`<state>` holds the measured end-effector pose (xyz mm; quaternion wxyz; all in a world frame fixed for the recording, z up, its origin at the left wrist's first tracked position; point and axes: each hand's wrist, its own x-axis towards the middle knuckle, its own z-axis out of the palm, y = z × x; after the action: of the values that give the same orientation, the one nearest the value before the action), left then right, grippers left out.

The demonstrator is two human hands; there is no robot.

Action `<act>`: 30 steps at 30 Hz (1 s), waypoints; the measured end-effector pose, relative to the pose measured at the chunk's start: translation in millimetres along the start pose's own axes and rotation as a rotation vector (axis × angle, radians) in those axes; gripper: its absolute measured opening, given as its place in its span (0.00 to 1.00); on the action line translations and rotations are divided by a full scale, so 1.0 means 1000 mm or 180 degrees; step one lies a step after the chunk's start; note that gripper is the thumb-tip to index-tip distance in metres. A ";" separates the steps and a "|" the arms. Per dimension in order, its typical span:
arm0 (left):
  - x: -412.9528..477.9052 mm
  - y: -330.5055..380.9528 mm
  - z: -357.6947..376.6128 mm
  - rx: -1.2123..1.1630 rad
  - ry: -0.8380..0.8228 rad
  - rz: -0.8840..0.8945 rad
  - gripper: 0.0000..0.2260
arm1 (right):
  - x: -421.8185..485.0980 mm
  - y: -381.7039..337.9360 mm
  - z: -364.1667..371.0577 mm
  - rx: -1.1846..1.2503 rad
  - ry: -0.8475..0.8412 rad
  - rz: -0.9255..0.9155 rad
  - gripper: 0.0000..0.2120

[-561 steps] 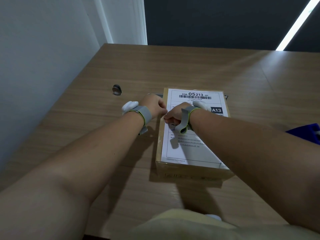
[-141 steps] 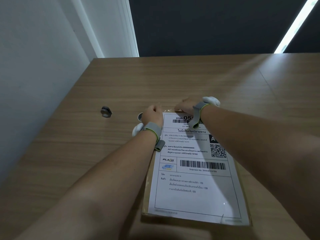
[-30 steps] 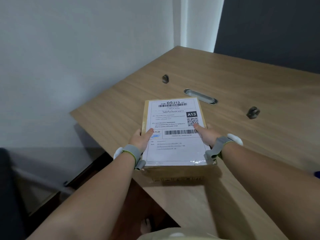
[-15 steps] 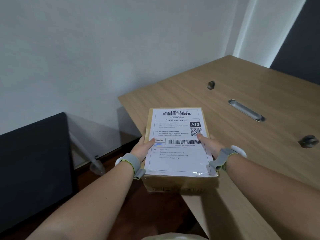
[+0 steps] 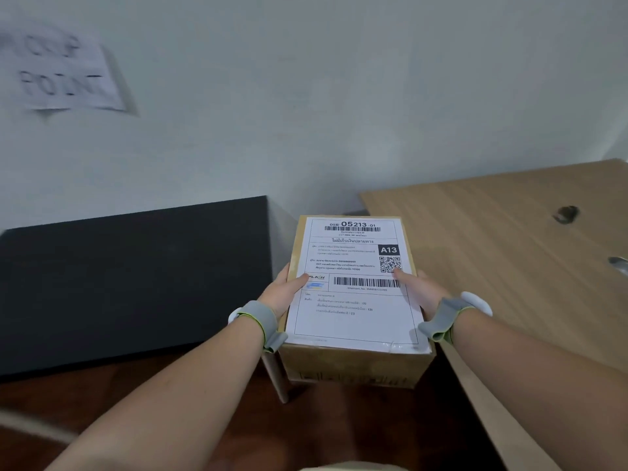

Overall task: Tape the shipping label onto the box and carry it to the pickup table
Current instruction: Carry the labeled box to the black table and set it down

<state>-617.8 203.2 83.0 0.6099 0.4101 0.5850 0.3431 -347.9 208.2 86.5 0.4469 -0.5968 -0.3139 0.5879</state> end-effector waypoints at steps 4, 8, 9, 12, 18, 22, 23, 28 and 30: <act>-0.029 0.005 -0.072 -0.0086 0.0309 0.0067 0.24 | 0.004 -0.001 0.074 -0.0184 -0.0529 0.0058 0.25; -0.055 0.001 -0.149 -0.0127 0.0628 0.0079 0.23 | 0.019 0.009 0.149 -0.0429 -0.0965 0.0101 0.29; -0.062 -0.002 -0.167 -0.0113 0.0711 0.0089 0.24 | 0.016 0.010 0.170 -0.0494 -0.1011 0.0123 0.28; -0.081 -0.007 -0.216 -0.0123 0.0925 0.0049 0.24 | -0.006 0.007 0.232 -0.0593 -0.1112 0.0136 0.22; -0.113 -0.003 -0.287 -0.0026 0.1271 0.0010 0.21 | -0.007 0.010 0.318 -0.0820 -0.1472 0.0202 0.25; -0.123 -0.002 -0.323 -0.0042 0.1468 -0.0018 0.24 | -0.008 0.009 0.362 -0.0919 -0.1655 0.0198 0.22; -0.126 -0.002 -0.332 -0.0058 0.1530 -0.0037 0.24 | -0.005 0.011 0.374 -0.0935 -0.1678 0.0187 0.23; -0.118 -0.009 -0.370 -0.0063 0.1747 -0.0142 0.25 | 0.007 0.015 0.420 -0.0947 -0.1872 0.0237 0.18; -0.109 -0.011 -0.386 -0.0012 0.1800 -0.0179 0.24 | 0.017 0.015 0.439 -0.1003 -0.1898 0.0238 0.18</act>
<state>-1010.9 138.4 128.3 0.4325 0.2805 0.7424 0.4279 -779.1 289.5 105.4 0.2158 -0.4713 -0.4956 0.6968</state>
